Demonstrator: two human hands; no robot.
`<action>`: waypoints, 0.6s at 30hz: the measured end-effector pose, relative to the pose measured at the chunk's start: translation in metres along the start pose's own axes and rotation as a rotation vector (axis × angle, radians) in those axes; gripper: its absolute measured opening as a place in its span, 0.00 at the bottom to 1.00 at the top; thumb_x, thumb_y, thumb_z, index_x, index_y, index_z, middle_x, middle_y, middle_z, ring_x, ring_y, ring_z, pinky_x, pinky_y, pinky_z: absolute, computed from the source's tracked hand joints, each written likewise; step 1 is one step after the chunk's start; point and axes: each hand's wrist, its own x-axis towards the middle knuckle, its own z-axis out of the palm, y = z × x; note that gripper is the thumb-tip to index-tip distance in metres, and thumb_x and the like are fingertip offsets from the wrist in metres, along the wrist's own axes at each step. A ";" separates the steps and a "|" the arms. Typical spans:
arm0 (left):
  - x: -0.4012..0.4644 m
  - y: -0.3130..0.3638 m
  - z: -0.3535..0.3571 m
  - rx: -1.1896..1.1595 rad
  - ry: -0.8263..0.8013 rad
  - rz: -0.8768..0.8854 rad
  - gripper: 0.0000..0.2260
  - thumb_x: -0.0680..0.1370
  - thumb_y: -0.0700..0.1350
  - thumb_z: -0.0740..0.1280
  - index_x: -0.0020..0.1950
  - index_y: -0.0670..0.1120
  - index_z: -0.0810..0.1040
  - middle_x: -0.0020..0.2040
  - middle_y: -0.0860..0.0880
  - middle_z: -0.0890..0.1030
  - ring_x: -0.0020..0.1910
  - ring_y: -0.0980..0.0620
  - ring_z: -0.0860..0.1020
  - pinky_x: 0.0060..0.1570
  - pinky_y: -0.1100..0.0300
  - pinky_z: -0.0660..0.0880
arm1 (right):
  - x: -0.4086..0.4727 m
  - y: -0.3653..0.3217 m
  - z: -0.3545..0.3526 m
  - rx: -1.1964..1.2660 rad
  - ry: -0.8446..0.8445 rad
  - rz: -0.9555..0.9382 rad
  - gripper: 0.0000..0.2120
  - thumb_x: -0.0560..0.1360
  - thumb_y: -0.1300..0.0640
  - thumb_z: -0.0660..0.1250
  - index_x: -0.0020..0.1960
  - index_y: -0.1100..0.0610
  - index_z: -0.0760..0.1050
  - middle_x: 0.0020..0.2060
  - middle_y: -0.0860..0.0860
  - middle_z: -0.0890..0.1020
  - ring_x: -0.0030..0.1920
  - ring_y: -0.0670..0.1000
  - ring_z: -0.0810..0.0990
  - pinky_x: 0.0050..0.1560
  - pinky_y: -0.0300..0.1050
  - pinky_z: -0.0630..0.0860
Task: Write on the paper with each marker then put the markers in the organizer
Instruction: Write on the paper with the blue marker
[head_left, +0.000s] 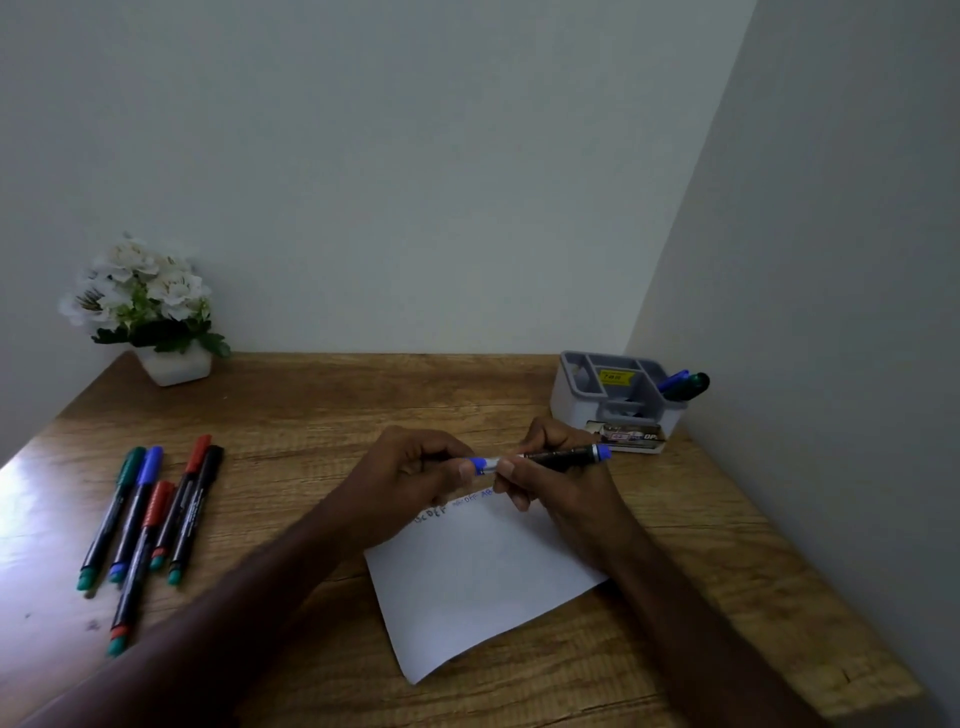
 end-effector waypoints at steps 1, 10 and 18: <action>0.000 0.003 0.002 -0.031 0.005 -0.002 0.09 0.80 0.40 0.64 0.43 0.46 0.83 0.33 0.49 0.81 0.30 0.54 0.76 0.33 0.62 0.73 | 0.001 -0.001 0.001 0.036 0.033 0.001 0.06 0.74 0.59 0.72 0.41 0.59 0.76 0.34 0.61 0.82 0.29 0.56 0.76 0.31 0.45 0.73; -0.004 0.004 0.005 -0.094 -0.031 -0.060 0.10 0.80 0.43 0.66 0.41 0.44 0.83 0.32 0.42 0.80 0.30 0.48 0.75 0.34 0.55 0.72 | 0.000 -0.004 -0.001 0.145 0.075 0.059 0.07 0.73 0.59 0.71 0.44 0.63 0.77 0.31 0.61 0.80 0.26 0.52 0.75 0.26 0.40 0.72; -0.006 0.003 0.012 -0.115 0.058 -0.047 0.11 0.80 0.41 0.65 0.39 0.42 0.83 0.33 0.40 0.80 0.30 0.47 0.76 0.34 0.55 0.72 | -0.002 -0.006 0.007 0.105 0.041 0.008 0.05 0.76 0.61 0.69 0.42 0.59 0.76 0.31 0.60 0.79 0.27 0.55 0.72 0.26 0.40 0.70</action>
